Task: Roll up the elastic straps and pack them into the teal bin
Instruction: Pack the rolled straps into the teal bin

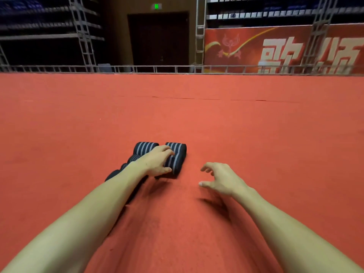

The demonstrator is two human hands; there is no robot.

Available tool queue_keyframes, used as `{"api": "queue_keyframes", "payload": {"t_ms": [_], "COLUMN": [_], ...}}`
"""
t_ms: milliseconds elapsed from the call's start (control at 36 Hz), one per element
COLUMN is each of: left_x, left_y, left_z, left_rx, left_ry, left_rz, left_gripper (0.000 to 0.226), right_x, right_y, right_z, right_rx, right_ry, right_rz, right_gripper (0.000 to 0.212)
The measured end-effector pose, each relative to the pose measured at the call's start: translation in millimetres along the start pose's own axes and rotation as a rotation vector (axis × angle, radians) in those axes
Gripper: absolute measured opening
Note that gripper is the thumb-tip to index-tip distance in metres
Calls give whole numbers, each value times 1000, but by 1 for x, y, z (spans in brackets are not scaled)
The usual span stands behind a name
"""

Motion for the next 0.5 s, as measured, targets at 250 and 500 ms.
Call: {"api": "queue_keyframes", "payload": {"t_ms": [250,500], "left_x": [-13,-3], "left_y": [-33,-28], "left_z": [31,37], "left_rx": [-131,-127], "left_ry": [16,-30], "left_rz": [88,162], "left_gripper": [67,72], "right_x": [7,-4], "right_y": [-27,-30], "right_z": [14,31], "right_rx": [91,90], "right_ry": [-109,-200], "right_rz": [-37,7], "right_gripper": [49,52]}}
Point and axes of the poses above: each hand's wrist, its own y-axis away from the middle knuckle, its own z-axis out of the palm, x = y × z, the point moved 10 cm from there along -y, towards the middle knuckle, and after that the axes turned 14 degrees about x, right-handed, at the moved point
